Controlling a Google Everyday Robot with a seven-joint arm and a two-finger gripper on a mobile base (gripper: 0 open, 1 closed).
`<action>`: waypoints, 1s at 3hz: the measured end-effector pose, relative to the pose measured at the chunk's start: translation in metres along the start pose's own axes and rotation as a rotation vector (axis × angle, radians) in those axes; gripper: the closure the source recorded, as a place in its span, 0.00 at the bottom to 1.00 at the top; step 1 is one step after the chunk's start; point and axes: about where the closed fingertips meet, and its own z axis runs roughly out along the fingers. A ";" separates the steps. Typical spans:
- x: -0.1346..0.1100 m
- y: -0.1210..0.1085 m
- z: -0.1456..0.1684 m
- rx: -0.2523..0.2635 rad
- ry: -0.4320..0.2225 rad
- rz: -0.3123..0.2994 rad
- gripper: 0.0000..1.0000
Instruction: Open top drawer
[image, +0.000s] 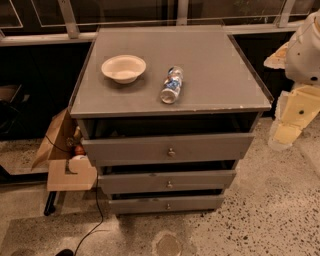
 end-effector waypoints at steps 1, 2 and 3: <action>0.000 0.000 0.000 0.000 0.000 0.000 0.00; 0.001 -0.001 0.011 0.001 -0.028 0.014 0.00; 0.007 -0.001 0.032 -0.016 -0.074 0.047 0.00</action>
Offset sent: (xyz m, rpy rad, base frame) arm 0.0103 0.0001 -0.0313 0.0781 0.0044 -0.0164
